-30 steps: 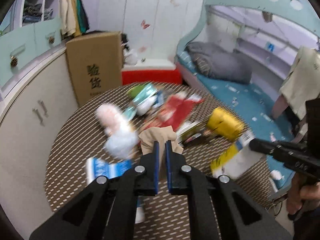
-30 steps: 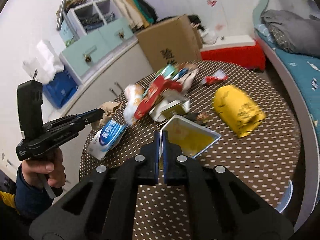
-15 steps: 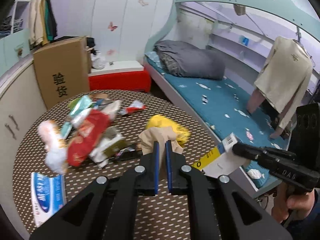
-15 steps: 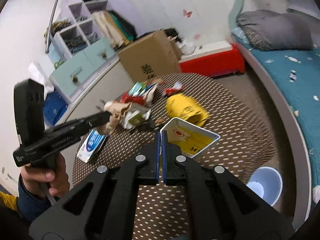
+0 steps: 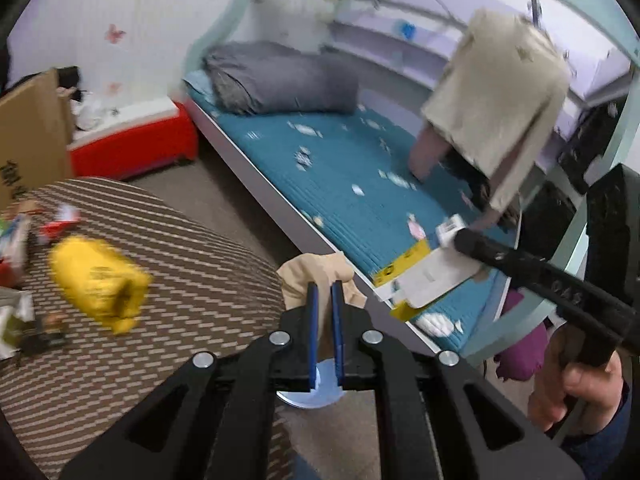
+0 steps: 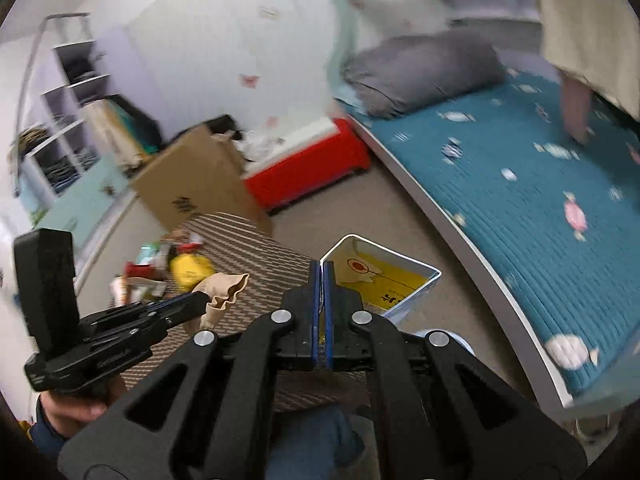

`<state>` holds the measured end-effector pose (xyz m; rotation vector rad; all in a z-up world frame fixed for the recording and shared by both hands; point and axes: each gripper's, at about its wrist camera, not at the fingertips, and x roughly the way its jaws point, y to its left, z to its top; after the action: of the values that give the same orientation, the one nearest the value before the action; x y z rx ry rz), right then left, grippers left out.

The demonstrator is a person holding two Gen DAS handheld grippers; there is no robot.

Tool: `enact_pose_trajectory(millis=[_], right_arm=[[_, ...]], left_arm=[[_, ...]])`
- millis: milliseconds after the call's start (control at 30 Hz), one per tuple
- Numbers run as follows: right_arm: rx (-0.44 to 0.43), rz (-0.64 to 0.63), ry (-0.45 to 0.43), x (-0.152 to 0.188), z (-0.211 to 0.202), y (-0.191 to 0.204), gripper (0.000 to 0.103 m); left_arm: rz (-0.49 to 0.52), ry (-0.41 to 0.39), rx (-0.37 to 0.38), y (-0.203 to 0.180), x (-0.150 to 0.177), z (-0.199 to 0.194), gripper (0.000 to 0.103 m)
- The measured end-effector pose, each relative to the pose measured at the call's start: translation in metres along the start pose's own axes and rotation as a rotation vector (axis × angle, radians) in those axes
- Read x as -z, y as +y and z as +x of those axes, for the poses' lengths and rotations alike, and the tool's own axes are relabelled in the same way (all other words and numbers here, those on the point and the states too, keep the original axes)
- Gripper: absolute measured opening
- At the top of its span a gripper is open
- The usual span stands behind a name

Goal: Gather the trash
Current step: 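Carry both items over the blue bin and open both tools to drop them, then move both tools back toward the trash on the table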

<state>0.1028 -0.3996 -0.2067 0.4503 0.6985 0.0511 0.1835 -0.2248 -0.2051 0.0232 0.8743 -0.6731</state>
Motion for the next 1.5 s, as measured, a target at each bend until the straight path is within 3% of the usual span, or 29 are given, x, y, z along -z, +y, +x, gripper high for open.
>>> enact_pose_trajectory(millis=[133,400,467,500,533,567,633,667,700,767,800,900,1267,1500], right_arm=[[0.045,0.085,0.077,0.018,0.039,-0.048,0.002],[0.040,0.261,0.256,0.061,0.131,-0.119,0.002],[0.033,0.322,0.298,0.072,0.150,-0.136,0.003],[0.019,0.366,0.317,0.080,0.159,-0.147,0.003],[0.022,0.400,0.335,0.086,0.166,-0.155,0.004],[0.025,0.435,0.360,0.094,0.174,-0.163,0.004],[0.026,0.487,0.391,0.107,0.182,-0.174,0.027],[0.050,0.500,0.394,0.110,0.182,-0.177,0.072],[0.067,0.502,0.376,0.114,0.178,-0.178,0.088],[0.066,0.511,0.365,0.114,0.172,-0.176,0.091],[0.076,0.510,0.364,0.114,0.168,-0.174,0.097],[0.113,0.479,0.347,0.110,0.153,-0.166,0.097],[0.174,0.386,0.125,0.057,0.069,-0.116,0.097],[0.178,0.289,-0.021,0.020,0.015,-0.047,0.097]], left_arm=[[0.022,0.122,-0.004,-0.025,0.002,0.064,0.006],[0.082,0.348,-0.067,-0.054,0.020,0.175,0.009],[0.098,0.416,-0.081,-0.051,0.024,0.201,0.025],[0.106,0.441,-0.096,-0.051,0.027,0.211,0.055],[0.114,0.446,-0.133,-0.049,0.029,0.218,0.071],[0.120,0.451,-0.169,-0.047,0.030,0.223,0.079],[0.105,0.466,-0.182,-0.042,0.031,0.227,0.083],[0.103,0.478,-0.203,-0.041,0.031,0.230,0.084],[0.110,0.476,-0.211,-0.041,0.031,0.230,0.085],[0.118,0.447,-0.222,-0.042,0.030,0.222,0.085],[0.120,0.434,-0.228,-0.041,0.027,0.214,0.088],[0.133,0.384,-0.243,-0.043,0.021,0.195,0.089],[0.121,0.192,-0.192,-0.060,0.001,0.112,0.090],[0.095,0.021,-0.176,-0.051,-0.009,0.031,0.090]])
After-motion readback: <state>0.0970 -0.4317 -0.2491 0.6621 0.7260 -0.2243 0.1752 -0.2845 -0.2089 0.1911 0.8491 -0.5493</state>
